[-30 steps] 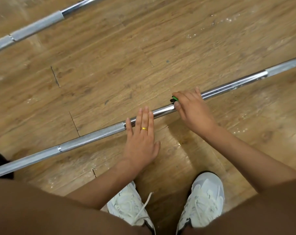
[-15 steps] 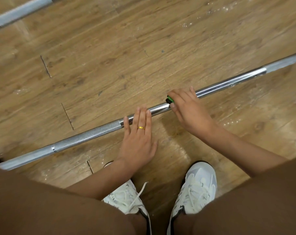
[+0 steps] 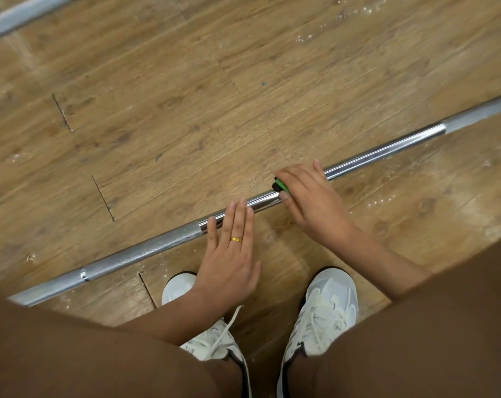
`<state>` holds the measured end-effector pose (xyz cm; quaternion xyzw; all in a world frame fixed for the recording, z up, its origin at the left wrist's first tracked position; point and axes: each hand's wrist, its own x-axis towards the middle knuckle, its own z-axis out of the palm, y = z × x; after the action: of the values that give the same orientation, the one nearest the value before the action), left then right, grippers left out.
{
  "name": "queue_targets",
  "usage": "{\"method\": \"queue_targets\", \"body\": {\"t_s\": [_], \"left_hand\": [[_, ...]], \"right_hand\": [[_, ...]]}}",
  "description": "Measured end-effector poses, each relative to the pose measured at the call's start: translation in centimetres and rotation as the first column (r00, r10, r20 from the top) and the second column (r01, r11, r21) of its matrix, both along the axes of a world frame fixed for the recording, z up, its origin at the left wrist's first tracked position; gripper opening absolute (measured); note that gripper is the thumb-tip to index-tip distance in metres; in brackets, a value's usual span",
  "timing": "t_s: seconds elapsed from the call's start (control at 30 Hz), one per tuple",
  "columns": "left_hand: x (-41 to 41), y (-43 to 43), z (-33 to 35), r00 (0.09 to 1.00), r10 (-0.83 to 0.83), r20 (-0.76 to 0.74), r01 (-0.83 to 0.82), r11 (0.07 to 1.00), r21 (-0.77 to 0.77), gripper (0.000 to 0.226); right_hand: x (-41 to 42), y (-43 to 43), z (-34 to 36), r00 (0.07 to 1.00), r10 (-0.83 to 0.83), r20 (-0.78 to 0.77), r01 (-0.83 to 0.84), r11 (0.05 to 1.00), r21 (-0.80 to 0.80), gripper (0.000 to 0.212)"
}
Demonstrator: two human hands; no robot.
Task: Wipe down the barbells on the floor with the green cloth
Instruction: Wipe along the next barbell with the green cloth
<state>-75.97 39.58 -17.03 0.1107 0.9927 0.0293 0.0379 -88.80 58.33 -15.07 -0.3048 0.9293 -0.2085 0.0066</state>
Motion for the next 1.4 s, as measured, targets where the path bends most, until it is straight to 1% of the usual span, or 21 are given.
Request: {"method": "queue_targets", "body": {"t_s": [0.17, 0.2, 0.23, 0.3, 0.37, 0.4, 0.43, 0.57, 0.6, 0.67, 0.77, 0.83, 0.93, 0.97, 1.0, 1.1, 1.13, 1.17, 1.27, 1.33, 1.4], "left_hand": [[1.1, 0.3, 0.4, 0.999, -0.023, 0.024, 0.022, 1.000, 0.016, 0.107], [1.3, 0.3, 0.4, 0.999, -0.026, 0.029, 0.025, 0.999, 0.021, 0.107], [1.5, 0.4, 0.5, 0.999, -0.029, 0.033, 0.028, 0.999, 0.028, 0.106], [1.9, 0.5, 0.5, 0.998, -0.038, 0.041, 0.036, 0.998, 0.043, 0.106], [2.3, 0.5, 0.4, 0.997, -0.056, 0.044, 0.054, 0.998, 0.043, 0.105], [2.4, 0.5, 0.4, 0.997, -0.066, 0.045, 0.065, 0.997, 0.036, 0.105], [2.5, 0.5, 0.4, 0.996, -0.075, 0.045, 0.074, 0.997, 0.031, 0.105], [2.8, 0.3, 0.5, 0.995, -0.092, 0.040, 0.091, 0.996, 0.024, 0.104], [2.9, 0.3, 0.5, 0.995, -0.094, 0.041, 0.093, 0.995, 0.025, 0.103], [3.0, 0.3, 0.6, 0.994, -0.097, 0.043, 0.096, 0.995, 0.025, 0.102], [2.8, 0.4, 0.7, 0.995, -0.089, 0.053, 0.087, 0.996, 0.024, 0.103], [2.6, 0.4, 0.6, 0.996, -0.077, 0.051, 0.076, 0.997, 0.028, 0.103], [2.2, 0.5, 0.7, 0.998, -0.052, 0.047, 0.051, 0.998, 0.031, 0.104], [2.1, 0.5, 0.7, 0.998, -0.045, 0.046, 0.043, 0.999, 0.029, 0.104], [1.9, 0.5, 0.7, 0.998, -0.039, 0.045, 0.038, 0.999, 0.024, 0.103], [1.3, 0.2, 0.7, 0.998, -0.033, 0.051, 0.032, 0.999, 0.010, 0.102], [1.1, 0.2, 0.7, 0.998, -0.031, 0.051, 0.030, 0.999, 0.009, 0.102], [0.9, 0.1, 0.7, 0.998, -0.027, 0.049, 0.027, 1.000, 0.009, 0.102], [0.3, 0.1, 0.5, 0.999, -0.003, 0.043, 0.003, 1.000, 0.006, 0.102], [-0.2, 0.1, 0.4, 0.999, 0.010, 0.043, -0.010, 1.000, -0.002, 0.100], [-0.7, 0.0, 0.4, 0.999, 0.011, 0.044, -0.011, 1.000, -0.011, 0.099]], "right_hand": [[0.9, 0.8, 0.0, 0.988, -0.154, -0.002, 0.154, 0.988, -0.008, 0.040], [1.4, 0.7, 0.0, 0.987, -0.162, 0.002, 0.162, 0.987, -0.011, 0.040], [1.9, 0.6, 0.1, 0.989, -0.147, 0.004, 0.147, 0.989, -0.016, 0.040], [2.7, 0.2, 0.1, 0.998, -0.064, -0.008, 0.064, 0.998, -0.013, 0.038], [3.0, 0.1, 0.1, 1.000, 0.017, -0.027, -0.016, 1.000, 0.020, 0.037], [2.9, 0.3, 0.2, 0.999, 0.030, -0.034, -0.028, 0.999, 0.038, 0.037], [2.7, 0.7, 0.1, 0.999, 0.013, -0.035, -0.012, 0.999, 0.048, 0.037], [2.8, 1.8, 0.2, 0.984, -0.177, 0.011, 0.177, 0.984, -0.001, 0.038], [3.2, 1.6, 0.2, 0.984, -0.178, 0.016, 0.178, 0.984, -0.018, 0.037], [4.0, 1.0, -0.1, 0.994, -0.109, 0.010, 0.109, 0.993, -0.036, 0.037], [3.8, 0.5, -0.2, 1.000, -0.009, -0.012, 0.009, 1.000, -0.010, 0.037], [3.1, 0.7, -0.2, 0.999, -0.039, -0.016, 0.039, 0.999, 0.001, 0.037], [2.8, 0.6, -0.1, 0.983, -0.182, 0.024, 0.183, 0.983, -0.033, 0.037], [2.9, 0.3, 0.0, 0.982, -0.186, 0.029, 0.187, 0.981, -0.045, 0.037], [3.0, -0.1, -0.1, 0.988, -0.152, 0.023, 0.153, 0.987, -0.050, 0.037], [2.5, -0.9, -0.1, 1.000, 0.017, -0.016, -0.017, 1.000, -0.011, 0.034], [1.9, -0.8, -0.1, 0.999, 0.031, -0.022, -0.031, 1.000, 0.004, 0.033], [1.3, -0.6, 0.0, 1.000, 0.010, -0.022, -0.010, 1.000, 0.010, 0.031], [0.6, 0.0, 0.1, 0.990, -0.138, 0.000, 0.138, 0.990, -0.035, 0.030], [1.4, -1.1, 0.0, 0.992, -0.123, -0.017, 0.122, 0.991, -0.057, 0.032], [1.9, -2.4, -0.4, 0.999, -0.042, -0.033, 0.041, 0.998, -0.055, 0.034]]}}
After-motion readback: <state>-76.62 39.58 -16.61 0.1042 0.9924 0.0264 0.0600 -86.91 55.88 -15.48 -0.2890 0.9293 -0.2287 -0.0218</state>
